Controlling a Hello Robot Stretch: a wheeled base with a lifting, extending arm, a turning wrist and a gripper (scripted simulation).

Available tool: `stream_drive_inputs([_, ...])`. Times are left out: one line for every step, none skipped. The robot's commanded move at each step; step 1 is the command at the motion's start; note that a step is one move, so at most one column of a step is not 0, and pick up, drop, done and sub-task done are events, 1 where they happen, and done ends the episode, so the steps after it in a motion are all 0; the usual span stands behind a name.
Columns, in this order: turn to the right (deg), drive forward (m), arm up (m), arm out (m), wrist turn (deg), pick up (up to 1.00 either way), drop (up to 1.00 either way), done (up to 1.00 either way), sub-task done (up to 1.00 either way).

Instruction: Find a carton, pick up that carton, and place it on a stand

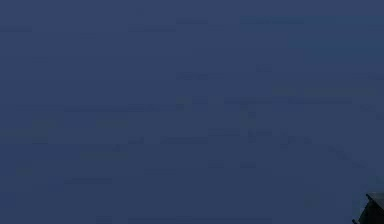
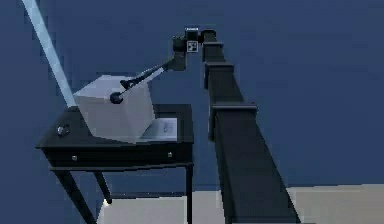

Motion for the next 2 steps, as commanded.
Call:
stream_drive_inputs([0.0, 0.0, 0.0, -0.1, 0.0, 0.0, 0.0, 0.0, 0.0])
stream_drive_inputs([0.0, 0.0, 0.0, 0.0, 0.0, 0.0, 0.0, 1.0, 0.0])
